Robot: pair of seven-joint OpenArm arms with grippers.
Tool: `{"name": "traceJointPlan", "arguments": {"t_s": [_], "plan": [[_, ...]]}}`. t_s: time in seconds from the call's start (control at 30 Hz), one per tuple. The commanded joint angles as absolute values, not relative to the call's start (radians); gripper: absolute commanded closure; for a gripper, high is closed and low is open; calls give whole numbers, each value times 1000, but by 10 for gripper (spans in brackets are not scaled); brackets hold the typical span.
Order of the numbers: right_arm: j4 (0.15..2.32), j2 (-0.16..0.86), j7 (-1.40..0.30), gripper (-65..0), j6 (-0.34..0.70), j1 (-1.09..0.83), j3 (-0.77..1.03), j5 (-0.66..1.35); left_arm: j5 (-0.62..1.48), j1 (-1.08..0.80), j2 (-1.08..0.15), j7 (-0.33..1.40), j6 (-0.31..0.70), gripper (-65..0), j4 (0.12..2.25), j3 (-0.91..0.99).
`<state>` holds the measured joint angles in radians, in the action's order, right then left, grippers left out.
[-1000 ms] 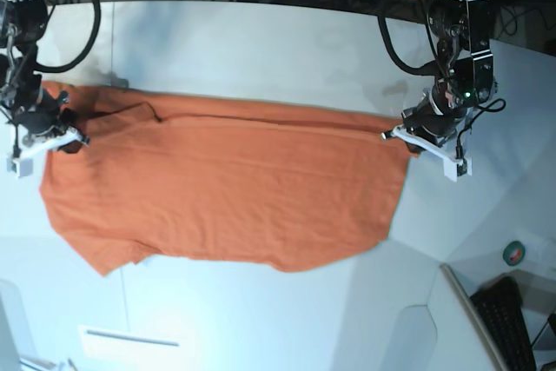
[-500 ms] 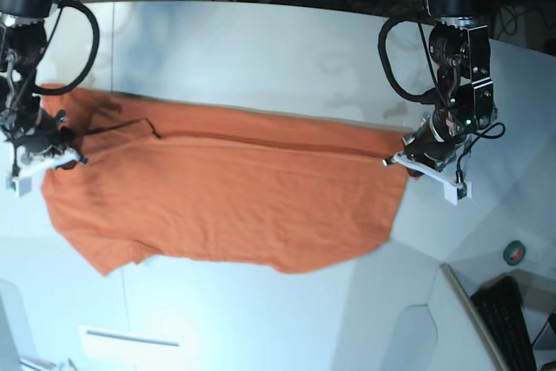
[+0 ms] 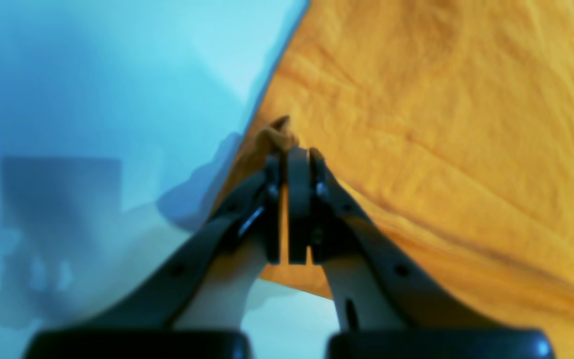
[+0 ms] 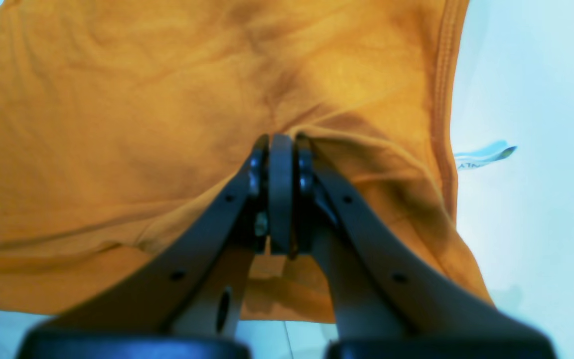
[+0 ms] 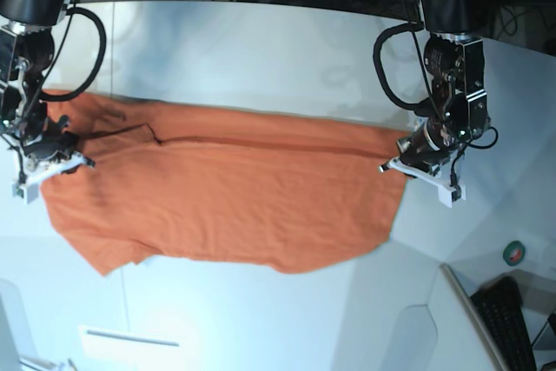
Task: Layout the t-shirt on the table in an organized manner, then fold the t-shirt properly
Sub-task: 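Lower the stretched shirt edge onto the table with both grippers, then regrasp the shirt edge with both grippers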
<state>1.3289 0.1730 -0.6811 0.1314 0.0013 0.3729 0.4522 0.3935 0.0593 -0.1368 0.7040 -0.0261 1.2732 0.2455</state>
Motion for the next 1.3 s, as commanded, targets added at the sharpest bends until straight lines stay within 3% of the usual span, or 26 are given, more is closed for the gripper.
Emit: {"name": "traceJointPlan", "arguments": {"t_s": [0.0, 0.5, 0.6, 0.67, 0.7, 0.8, 0.87, 1.07, 1.17, 1.27], "plan": [[1337, 186, -662, 0, 136, 16, 377, 461, 397, 82, -145, 687, -24, 0, 1283, 246], [1330, 173, -671, 0, 136, 16, 377, 463, 397, 94, -150, 687, -24, 0, 1277, 245], [1337, 173, -664, -221, 136, 16, 378, 464, 397, 96, -150, 687, -24, -7, 1277, 246], [1340, 171, -662, -338, 136, 15, 386, 464, 397, 97, -148, 687, -24, -173, 1277, 246], [1351, 171, -661, -363, 136, 13, 386, 464, 398, 97, -147, 687, -24, -267, 1280, 246], [1405, 148, -618, -363, 136, -16, 387, 481, 403, 97, -145, 664, -21, -490, 1291, 248], [1469, 139, -568, -363, 136, -58, 387, 510, 404, 84, -145, 593, -19, -573, 1316, 246], [1632, 136, -516, -362, 130, -226, 398, 694, 418, -84, -143, 504, -19, -578, 1501, 265], [1643, 94, -486, -362, 117, -295, 473, 773, 556, -176, -142, 444, -19, -578, 1520, 325], [1639, 13, -483, -363, 39, -321, 596, 782, 742, -231, -154, 437, -18, -576, 1495, 363]]}}
